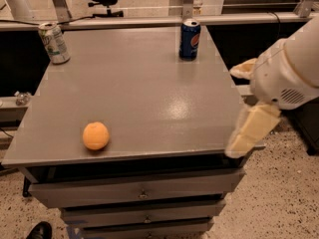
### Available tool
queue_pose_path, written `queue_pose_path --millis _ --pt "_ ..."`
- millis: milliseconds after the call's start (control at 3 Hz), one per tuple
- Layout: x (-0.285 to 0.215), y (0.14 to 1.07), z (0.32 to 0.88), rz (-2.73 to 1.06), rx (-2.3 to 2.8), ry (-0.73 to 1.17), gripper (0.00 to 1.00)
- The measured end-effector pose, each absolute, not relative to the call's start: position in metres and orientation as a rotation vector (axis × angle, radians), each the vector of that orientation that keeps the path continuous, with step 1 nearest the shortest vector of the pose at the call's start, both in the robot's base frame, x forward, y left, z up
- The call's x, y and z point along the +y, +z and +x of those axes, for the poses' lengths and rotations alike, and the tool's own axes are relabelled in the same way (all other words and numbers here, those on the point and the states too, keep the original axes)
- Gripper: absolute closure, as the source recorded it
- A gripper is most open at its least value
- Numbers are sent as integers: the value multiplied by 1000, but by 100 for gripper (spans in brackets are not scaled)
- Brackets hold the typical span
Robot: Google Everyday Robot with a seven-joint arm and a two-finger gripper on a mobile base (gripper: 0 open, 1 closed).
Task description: Move orange near pepsi can
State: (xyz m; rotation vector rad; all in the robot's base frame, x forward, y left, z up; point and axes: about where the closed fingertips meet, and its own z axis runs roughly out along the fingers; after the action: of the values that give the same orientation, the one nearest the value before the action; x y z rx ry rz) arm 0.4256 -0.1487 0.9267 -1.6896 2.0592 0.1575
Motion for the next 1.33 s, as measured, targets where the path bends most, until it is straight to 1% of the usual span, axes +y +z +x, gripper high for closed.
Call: queue_pose_path --millis 667,1000,1333 --pt "-41 887 428 -1568 1793 497 0" --pt "9 888 427 -1492 1685 635 0" --pt "50 889 426 -1447 1610 722 0"
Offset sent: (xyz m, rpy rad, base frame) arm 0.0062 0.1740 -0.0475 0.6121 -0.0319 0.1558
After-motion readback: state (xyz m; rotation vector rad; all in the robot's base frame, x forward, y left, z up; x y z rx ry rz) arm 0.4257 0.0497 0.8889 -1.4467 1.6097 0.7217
